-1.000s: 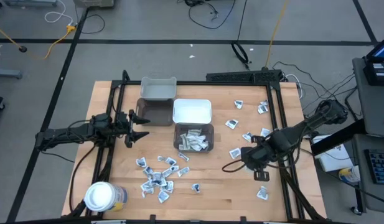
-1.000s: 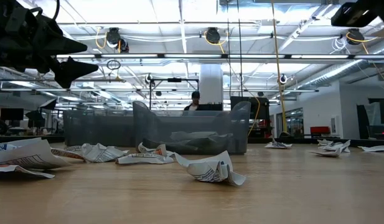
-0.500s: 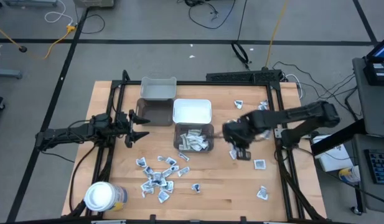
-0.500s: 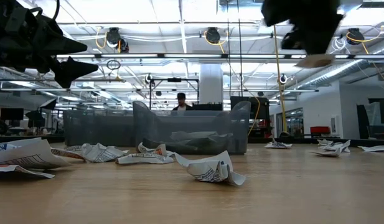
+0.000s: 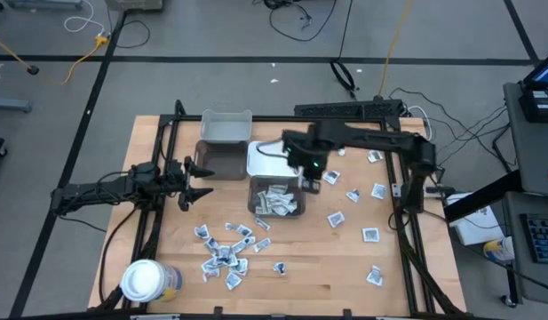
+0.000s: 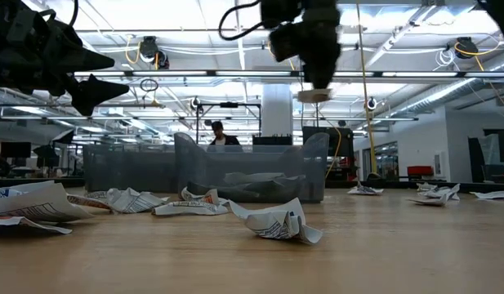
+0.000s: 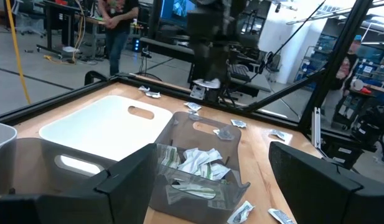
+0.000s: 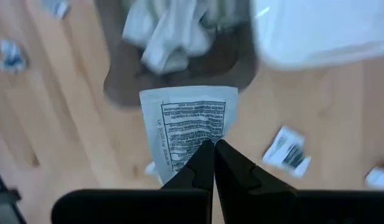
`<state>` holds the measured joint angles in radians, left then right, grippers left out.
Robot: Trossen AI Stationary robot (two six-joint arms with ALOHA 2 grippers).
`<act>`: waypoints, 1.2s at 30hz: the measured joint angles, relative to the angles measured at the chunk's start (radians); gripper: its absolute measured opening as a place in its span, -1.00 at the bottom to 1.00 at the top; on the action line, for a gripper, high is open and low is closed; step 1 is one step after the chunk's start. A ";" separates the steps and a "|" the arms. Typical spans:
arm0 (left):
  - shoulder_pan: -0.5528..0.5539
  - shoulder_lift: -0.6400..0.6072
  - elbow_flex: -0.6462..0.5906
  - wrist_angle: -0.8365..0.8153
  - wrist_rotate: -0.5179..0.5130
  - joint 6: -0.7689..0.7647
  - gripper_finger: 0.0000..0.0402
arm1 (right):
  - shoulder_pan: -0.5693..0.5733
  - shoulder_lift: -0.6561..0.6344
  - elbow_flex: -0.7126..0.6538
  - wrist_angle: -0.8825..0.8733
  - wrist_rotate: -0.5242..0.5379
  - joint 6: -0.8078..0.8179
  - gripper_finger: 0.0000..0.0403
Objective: Pick & Place First Aid Supplies
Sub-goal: Put the gray towelette pack into the white bin
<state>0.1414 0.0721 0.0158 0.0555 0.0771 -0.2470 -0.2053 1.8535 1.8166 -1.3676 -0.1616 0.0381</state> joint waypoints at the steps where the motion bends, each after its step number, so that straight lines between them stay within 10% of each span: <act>1: 0.000 0.000 0.000 0.000 0.000 0.000 0.54 | -0.015 0.028 0.039 -0.008 0.000 -0.004 -1.00; 13: 0.000 0.000 0.000 0.000 0.000 0.000 0.55 | -0.148 0.335 0.421 -0.009 0.000 -0.007 -1.00; 36: 0.000 0.000 0.000 0.000 0.000 0.000 0.55 | -0.106 0.403 0.192 0.300 0.087 -0.087 -1.00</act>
<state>0.1417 0.0722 0.0157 0.0555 0.0772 -0.2470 -0.3115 2.2566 2.0083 -1.0674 -0.0748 -0.0490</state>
